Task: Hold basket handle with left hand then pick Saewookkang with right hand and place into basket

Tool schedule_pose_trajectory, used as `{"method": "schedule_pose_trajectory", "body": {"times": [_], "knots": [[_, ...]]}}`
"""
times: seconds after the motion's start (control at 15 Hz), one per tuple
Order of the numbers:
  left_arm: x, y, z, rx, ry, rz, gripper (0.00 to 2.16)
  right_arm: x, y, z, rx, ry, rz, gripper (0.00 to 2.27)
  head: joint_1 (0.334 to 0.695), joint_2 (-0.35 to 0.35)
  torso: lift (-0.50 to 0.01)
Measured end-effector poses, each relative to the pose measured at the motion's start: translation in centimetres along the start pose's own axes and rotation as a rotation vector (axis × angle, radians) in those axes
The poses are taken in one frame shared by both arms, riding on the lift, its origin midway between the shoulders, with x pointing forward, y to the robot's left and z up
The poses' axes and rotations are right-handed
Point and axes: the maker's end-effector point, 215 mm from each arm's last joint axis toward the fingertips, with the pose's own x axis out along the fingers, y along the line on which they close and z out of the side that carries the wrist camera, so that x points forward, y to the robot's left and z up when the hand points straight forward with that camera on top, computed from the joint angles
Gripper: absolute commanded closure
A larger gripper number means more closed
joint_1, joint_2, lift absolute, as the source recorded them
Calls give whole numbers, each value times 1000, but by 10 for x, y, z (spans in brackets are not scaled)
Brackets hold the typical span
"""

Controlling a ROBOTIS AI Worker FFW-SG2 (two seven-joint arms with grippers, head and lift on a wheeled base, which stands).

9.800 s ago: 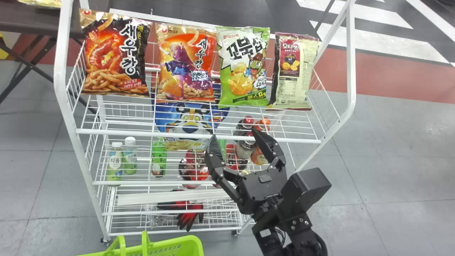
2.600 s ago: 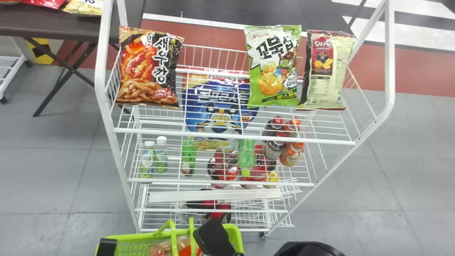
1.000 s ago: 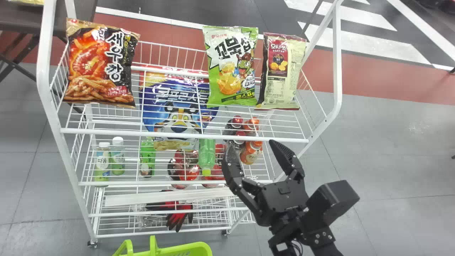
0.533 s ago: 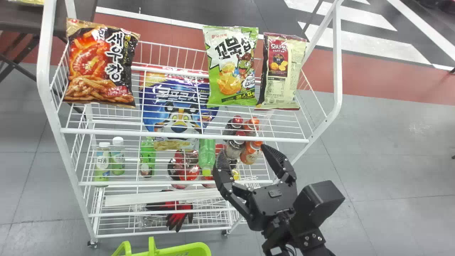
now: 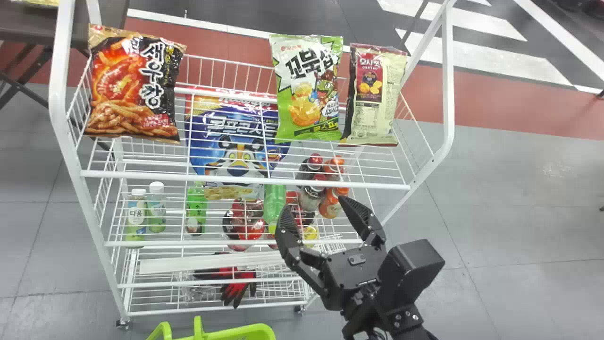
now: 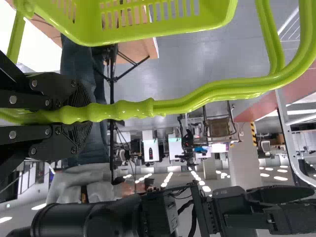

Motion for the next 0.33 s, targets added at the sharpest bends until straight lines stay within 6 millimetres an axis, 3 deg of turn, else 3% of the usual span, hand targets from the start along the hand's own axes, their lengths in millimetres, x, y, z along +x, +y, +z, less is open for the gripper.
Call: {"method": "schedule_pose_trajectory", "body": {"times": [0.33], "knots": [[-1, 0, 1, -2, -6, -3, 2128, 1, 5, -1, -15, 14, -6, 107, 695, -350, -20]]}}
